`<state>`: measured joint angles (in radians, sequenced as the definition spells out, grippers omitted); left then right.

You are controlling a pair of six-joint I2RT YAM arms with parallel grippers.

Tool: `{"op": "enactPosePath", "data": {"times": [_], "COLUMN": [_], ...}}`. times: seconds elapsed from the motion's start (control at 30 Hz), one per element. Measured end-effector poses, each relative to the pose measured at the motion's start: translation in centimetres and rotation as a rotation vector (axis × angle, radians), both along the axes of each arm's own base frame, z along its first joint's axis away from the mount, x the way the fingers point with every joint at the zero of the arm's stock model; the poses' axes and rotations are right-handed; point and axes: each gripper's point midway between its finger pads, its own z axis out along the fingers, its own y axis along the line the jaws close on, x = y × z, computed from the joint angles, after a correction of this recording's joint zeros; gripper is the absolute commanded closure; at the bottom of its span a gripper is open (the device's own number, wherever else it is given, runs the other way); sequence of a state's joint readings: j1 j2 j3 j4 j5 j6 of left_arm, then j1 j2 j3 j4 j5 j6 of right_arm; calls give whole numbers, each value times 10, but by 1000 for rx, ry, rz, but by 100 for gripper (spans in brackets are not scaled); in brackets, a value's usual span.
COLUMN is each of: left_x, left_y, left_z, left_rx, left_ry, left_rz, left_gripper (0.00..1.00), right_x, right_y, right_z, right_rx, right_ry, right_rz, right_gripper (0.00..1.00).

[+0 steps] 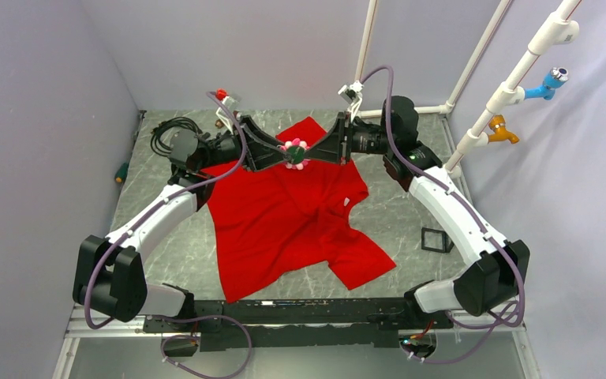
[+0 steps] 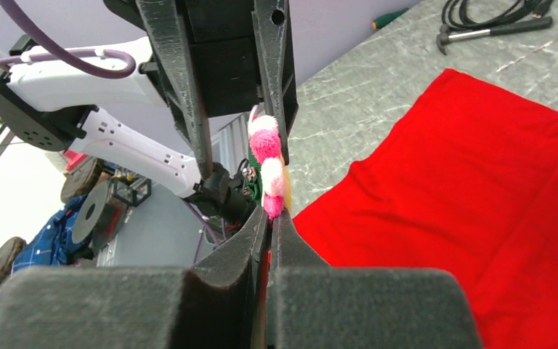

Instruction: Remove the brooch from the garment

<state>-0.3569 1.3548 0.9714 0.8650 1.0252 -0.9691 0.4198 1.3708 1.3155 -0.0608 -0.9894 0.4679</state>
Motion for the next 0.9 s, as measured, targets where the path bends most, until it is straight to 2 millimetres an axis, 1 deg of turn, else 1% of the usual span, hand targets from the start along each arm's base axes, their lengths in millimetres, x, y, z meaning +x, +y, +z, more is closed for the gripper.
{"op": "enactPosePath", "data": {"times": [0.17,0.2,0.23,0.3,0.33,0.47,0.53,0.7,0.8,0.9], "left_x": [5,6,8,11,11,5,3,-1,-1,1], "left_y": [0,1,1,3,4,10,13,18,20,23], "left_z": [-5,-6,-7,-10,-12,-23,-28,-42,-56,-72], "left_rx": [11,13,17,27,32,64,84,151,204,263], "left_ry": [20,20,23,29,30,28,11,-32,-31,-8], "left_rz": [19,26,36,58,67,107,125,159,165,174], "left_gripper": [30,22,16,3,1,1,0,1,1,1], "right_x": [4,4,4,4,3,-5,-11,-21,-23,-23], "right_y": [-11,-14,-19,-31,-37,-61,-74,-101,-116,-129], "right_z": [-4,-4,-4,-5,-5,-10,-16,-42,-57,-67], "right_rx": [-26,-32,-41,-62,-75,-144,-196,-357,-466,-558], "right_ry": [7,5,1,-11,-22,-74,-102,-113,-102,-96], "right_rz": [-45,-54,-68,-100,-116,-171,-193,-234,-260,-288], "right_gripper": [100,100,100,100,100,100,100,100,100,100]}}
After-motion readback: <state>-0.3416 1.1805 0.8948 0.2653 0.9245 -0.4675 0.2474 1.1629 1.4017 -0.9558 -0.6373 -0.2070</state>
